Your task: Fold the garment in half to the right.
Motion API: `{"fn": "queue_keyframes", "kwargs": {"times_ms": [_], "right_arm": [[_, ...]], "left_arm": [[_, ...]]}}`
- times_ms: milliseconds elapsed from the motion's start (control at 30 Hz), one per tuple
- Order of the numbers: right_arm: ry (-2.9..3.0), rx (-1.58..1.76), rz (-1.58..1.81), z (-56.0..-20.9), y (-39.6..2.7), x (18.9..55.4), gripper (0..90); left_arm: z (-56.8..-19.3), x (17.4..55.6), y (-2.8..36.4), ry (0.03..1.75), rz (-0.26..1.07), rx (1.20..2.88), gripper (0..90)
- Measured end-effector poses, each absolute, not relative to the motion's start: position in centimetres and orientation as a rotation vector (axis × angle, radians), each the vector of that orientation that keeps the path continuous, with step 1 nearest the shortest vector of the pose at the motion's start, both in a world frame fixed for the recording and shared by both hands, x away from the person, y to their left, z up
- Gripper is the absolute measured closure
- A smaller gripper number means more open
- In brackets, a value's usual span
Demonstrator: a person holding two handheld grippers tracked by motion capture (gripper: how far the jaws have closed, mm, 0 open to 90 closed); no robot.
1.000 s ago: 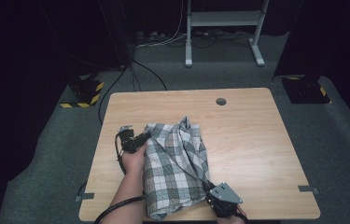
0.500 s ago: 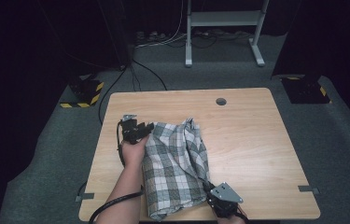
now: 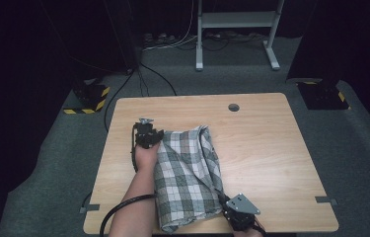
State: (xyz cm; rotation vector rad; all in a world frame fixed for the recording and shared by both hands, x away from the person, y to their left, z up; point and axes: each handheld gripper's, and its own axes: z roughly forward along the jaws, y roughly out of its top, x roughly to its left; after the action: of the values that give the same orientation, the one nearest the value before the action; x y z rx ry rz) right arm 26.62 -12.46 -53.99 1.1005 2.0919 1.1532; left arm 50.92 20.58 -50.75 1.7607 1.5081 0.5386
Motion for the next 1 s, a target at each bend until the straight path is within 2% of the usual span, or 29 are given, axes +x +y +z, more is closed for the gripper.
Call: {"fn": "queue_keyframes", "kwargs": {"times_ms": [233, 300, 367, 467, 567, 633, 1000], "right_arm": [[2.094, 1.114, 1.153, -54.5, -12.9, 26.3, 83.5], [2.097, 1.120, 1.162, -54.4, -12.9, 26.3, 82.3], [2.097, 1.114, 1.166, -54.2, -12.8, 26.3, 79.1], [2.097, 1.116, 1.179, -53.8, -12.9, 26.5, 69.2], [2.090, 1.115, 1.199, -53.2, -13.1, 26.5, 60.4], [2.087, 1.107, 1.206, -52.9, -13.1, 26.4, 58.3], [2.093, 1.034, 1.237, -51.0, -12.8, 26.6, 45.7]], "left_arm": [[-51.0, 50.9, 20.6, 1.500, 0.524, 1.746, 61.9], [-50.8, 50.7, 20.5, 1.502, 0.515, 1.733, 56.3], [-50.3, 50.5, 20.6, 1.495, 0.507, 1.713, 50.4], [-49.7, 49.8, 20.8, 1.490, 0.487, 1.660, 41.1], [-49.1, 48.7, 20.7, 1.464, 0.505, 1.651, 35.6], [-48.9, 48.1, 20.7, 1.457, 0.502, 1.652, 32.5], [-49.1, 43.6, 20.7, 1.441, 0.479, 1.647, 27.0]]}}
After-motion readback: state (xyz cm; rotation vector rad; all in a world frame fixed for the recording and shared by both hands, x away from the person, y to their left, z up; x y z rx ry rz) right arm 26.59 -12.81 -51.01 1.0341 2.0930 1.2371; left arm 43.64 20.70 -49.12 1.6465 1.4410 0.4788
